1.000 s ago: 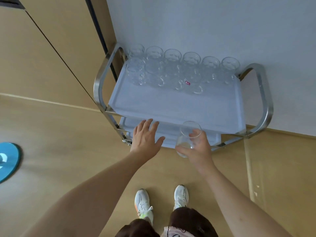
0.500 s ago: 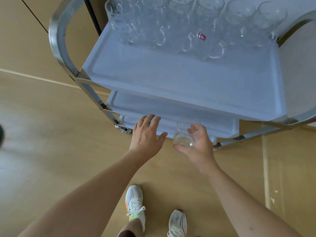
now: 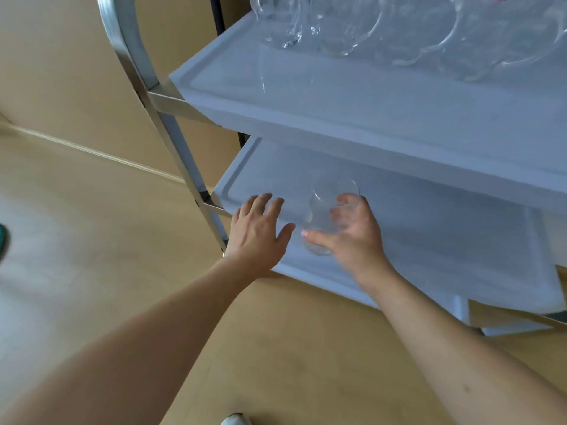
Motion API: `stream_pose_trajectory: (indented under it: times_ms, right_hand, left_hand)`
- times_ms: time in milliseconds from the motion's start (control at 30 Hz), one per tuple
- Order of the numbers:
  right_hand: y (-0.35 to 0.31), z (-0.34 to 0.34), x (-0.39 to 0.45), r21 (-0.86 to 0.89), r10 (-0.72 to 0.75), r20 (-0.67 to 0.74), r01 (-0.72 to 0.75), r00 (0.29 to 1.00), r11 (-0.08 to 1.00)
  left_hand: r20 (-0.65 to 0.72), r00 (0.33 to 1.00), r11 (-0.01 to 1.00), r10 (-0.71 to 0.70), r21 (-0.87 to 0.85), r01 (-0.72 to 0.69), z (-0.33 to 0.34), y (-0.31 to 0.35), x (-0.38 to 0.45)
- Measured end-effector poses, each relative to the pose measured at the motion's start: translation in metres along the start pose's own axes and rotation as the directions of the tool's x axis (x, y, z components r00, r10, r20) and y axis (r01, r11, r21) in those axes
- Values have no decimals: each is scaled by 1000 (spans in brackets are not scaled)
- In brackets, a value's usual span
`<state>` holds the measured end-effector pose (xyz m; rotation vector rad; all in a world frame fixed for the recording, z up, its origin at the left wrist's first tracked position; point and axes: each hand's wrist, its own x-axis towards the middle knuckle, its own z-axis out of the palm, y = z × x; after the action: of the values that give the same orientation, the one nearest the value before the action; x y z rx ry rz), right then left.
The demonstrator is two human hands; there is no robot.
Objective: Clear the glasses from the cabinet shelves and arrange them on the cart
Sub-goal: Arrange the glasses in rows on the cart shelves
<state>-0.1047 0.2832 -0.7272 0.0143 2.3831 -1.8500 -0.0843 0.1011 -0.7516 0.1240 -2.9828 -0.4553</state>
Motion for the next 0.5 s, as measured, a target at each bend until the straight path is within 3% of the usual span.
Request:
stream_pose_trajectory:
  times_ms: [333, 500]
  right_hand:
    - [22, 47, 98, -5, -198, -35, 198, 980, 980]
    - [17, 73, 140, 14, -222, -60, 224, 973, 975]
  left_hand:
    - [-157, 986, 995, -60, 68, 72, 47, -54, 71]
    - [-127, 990, 991, -64, 111, 78, 51, -66, 114]
